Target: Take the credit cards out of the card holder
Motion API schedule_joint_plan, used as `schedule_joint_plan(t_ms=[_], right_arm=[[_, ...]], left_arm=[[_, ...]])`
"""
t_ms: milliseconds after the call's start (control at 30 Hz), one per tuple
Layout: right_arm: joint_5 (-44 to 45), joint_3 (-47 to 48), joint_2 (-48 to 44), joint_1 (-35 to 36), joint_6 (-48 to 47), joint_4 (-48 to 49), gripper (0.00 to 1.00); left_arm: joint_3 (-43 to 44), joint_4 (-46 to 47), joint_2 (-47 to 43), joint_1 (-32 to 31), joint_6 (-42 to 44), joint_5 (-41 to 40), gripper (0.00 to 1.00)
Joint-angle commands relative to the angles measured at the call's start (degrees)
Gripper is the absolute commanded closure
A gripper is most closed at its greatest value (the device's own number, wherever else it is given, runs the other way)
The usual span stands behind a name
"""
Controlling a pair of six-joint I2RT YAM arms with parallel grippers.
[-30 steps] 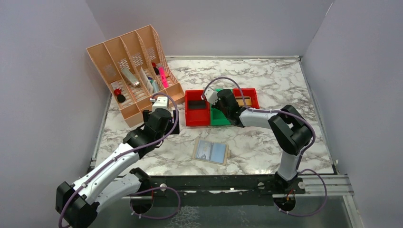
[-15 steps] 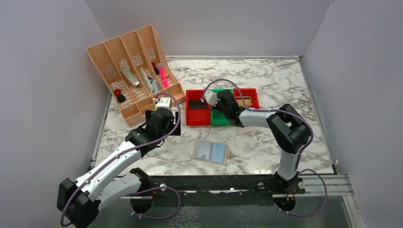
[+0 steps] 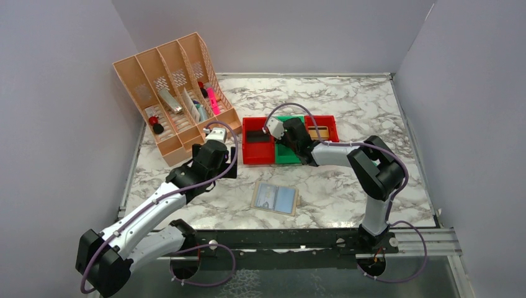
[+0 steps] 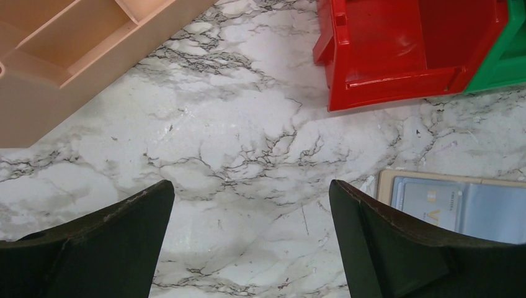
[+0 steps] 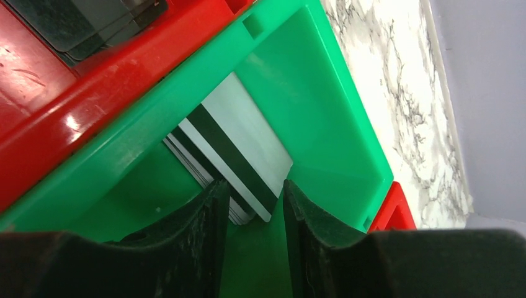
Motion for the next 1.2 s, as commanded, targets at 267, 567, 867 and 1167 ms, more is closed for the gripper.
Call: schedule_joint_plan(t_ms=[267,567,867,1167], right_arm=[[-4.4,-0.7,-5.8,0.0,7.7,0.7,0.53],[-9.2,-6.2,-13.3,-0.4,31.1,3.3,0.48],[-14.0,7.0,-5.1,-0.4,55.6,-26.3,0.59],[-5.3,9.3,-3.1,-0.3,62.0,-30.2,0.59]], left_arm=[[1.9,0.2,0.9,0.6,0.5,1.8,0.01],[1.9,0.2,0.7,0.6,0.6,1.8,0.01],[1.9,0.2,0.7,0.6,0.6,1.8,0.01],[1.9,0.2,0.8,0.6,0.5,2.0,0.01]])
